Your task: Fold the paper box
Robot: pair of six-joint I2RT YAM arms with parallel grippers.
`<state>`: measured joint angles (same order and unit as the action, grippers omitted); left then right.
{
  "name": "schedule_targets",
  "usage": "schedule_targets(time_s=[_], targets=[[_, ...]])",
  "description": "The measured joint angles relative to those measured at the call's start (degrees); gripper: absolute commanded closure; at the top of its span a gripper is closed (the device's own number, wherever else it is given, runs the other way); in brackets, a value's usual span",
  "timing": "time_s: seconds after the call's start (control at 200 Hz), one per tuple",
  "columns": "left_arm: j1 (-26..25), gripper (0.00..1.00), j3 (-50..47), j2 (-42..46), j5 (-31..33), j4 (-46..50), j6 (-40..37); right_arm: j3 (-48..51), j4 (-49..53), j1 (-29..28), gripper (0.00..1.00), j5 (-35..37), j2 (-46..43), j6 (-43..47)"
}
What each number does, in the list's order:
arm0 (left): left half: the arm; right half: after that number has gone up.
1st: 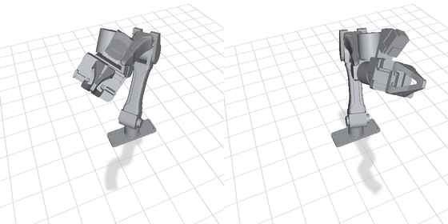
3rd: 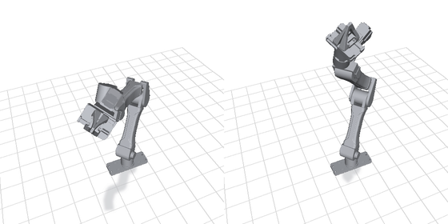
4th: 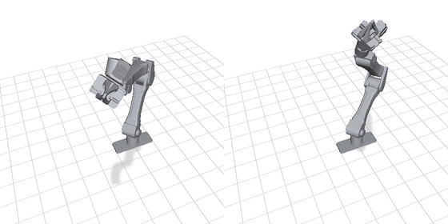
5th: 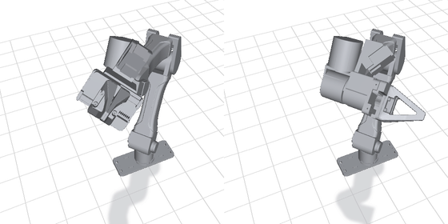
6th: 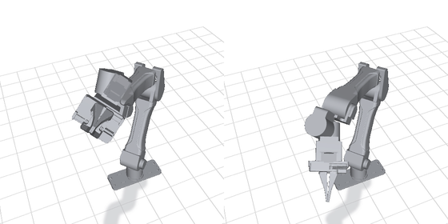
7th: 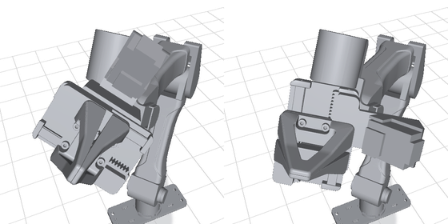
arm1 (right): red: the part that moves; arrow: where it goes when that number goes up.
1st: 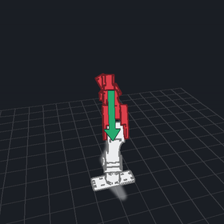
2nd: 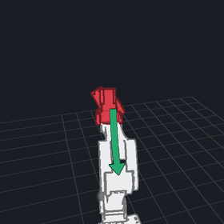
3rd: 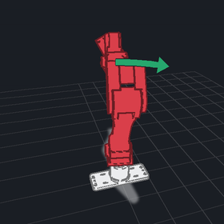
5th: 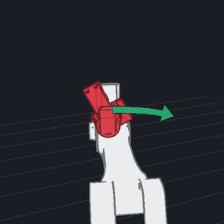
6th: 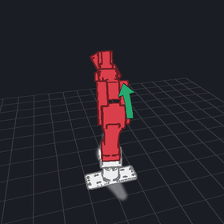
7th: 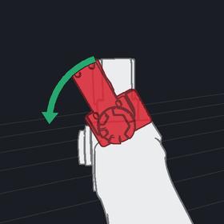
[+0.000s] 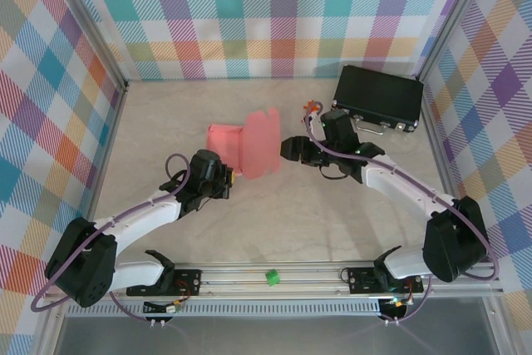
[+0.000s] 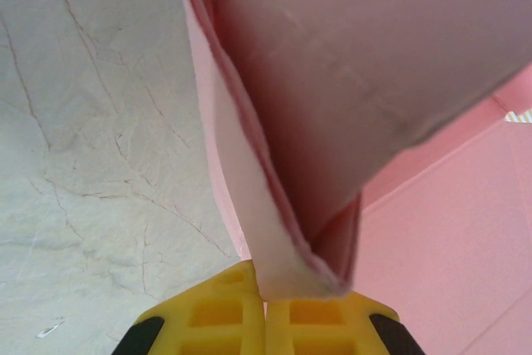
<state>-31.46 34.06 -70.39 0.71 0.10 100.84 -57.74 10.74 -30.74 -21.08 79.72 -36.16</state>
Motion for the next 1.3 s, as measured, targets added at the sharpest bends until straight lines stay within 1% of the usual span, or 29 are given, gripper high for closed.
schedule_targets(time_s=[0.31,0.495,0.75,0.875,0.97,1.1,1.215,1.245,1.3], targets=[[0.0,1.0,-0.6,0.1,-0.2,-0.1,0.8,-3.4,0.5,0.4,0.51,1.9,6.4,1.1],[0.0,1.0,-1.3,0.1,-1.1,-0.5,1.8,-5.0,0.5,0.4,0.64,1.1,9.1,2.0],[0.0,1.0,-1.4,-0.8,-2.2,-2.0,2.6,-5.7,0.7,0.4,0.76,-0.2,10.5,2.6],[-0.3,1.0,-1.4,-1.7,-2.7,-2.9,3.3,-5.9,1.5,0.4,0.86,-0.5,10.6,2.8],[-0.7,1.0,-1.4,-2.6,-3.0,-3.6,3.6,-6.7,2.9,0.4,0.89,-0.5,10.6,3.1],[-1.4,1.0,-1.4,-3.9,-3.3,-4.8,4.6,-8.4,6.0,0.3,0.95,0.3,10.6,4.0],[-2.1,0.86,-1.6,-4.7,-3.5,-6.0,5.5,-9.5,8.9,0.3,0.98,1.5,10.6,4.5],[-2.3,0.81,-1.8,-4.9,-3.6,-6.3,6.1,-9.6,9.7,0.3,0.98,1.9,10.6,4.8],[-2.6,0.69,-2.0,-5.2,-3.7,-6.6,6.5,-9.6,11.3,0.3,0.99,2.6,10.6,5.3]])
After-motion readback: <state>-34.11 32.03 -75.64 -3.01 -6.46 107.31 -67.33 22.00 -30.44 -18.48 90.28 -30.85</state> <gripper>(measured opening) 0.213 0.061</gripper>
